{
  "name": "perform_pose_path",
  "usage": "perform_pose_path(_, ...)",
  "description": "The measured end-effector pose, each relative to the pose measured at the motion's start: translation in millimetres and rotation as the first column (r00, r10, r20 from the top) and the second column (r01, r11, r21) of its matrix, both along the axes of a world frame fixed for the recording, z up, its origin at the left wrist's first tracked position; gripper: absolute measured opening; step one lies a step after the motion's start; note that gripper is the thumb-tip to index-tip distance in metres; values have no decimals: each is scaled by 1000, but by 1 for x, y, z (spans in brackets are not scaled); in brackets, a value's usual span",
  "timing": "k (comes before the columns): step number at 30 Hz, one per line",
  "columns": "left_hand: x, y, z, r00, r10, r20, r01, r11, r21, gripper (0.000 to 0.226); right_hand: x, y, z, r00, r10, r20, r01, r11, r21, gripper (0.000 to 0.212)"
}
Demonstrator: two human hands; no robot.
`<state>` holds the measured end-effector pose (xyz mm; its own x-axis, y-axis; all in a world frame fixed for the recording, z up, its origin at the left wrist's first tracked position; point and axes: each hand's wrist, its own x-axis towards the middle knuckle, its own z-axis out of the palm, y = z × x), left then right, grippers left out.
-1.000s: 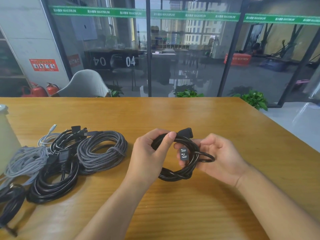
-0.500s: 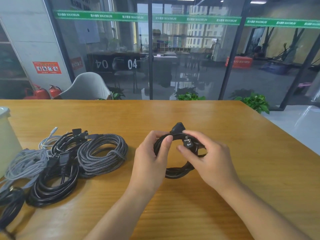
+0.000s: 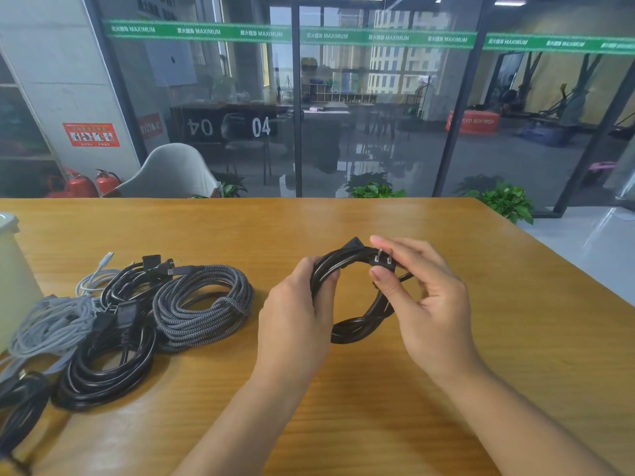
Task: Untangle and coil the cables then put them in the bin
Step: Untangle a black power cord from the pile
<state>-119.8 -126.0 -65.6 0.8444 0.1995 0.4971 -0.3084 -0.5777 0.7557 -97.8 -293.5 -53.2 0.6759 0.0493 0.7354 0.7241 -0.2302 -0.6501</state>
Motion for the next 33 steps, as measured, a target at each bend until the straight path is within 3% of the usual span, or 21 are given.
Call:
perform_pose_path(5, -3, 2, 3, 999, -44, 25, 46, 997, -62, 47, 3, 1, 2, 971, 134, -196, -97, 977, 189, 29)
perform_pose_path(11, -2, 2, 3, 1000, -17, 4, 18, 999, -51, 37, 8, -1, 3, 936, 216, -278, -106, 926, 363, 24)
perform_pose_path(17, 1, 0, 0, 999, -8, -40, 10, 999, 40, 35, 16, -24, 17, 942, 146, -301, 58, 815, 577, 11)
perform_pose_path(21, -1, -12, 1, 998, -58, -3, 58, 997, 54, 34, 22, -51, 28, 940, 73, -332, 172, 742, 648, 14)
perform_pose_path(27, -5, -2, 0, 992, -123, 0, 122, 992, -35, 25, 26, -43, 21, 888, 113, -446, 159, 835, 527, 13)
perform_pose_path(29, -5, -2, 0, 993, -121, 7, 121, 990, -77, 24, 27, -41, 19, 850, 121, -513, 167, 861, 480, 22)
perform_pose_path(31, -5, -3, -1, 994, -104, 10, 105, 988, -110, 25, 27, -41, 15, 837, 0, -548, 207, 926, 315, 28)
perform_pose_path(33, -4, -3, -1, 995, -97, 8, 97, 986, -134, 27, 25, -39, 10, 862, -143, -486, 221, 970, 105, 20)
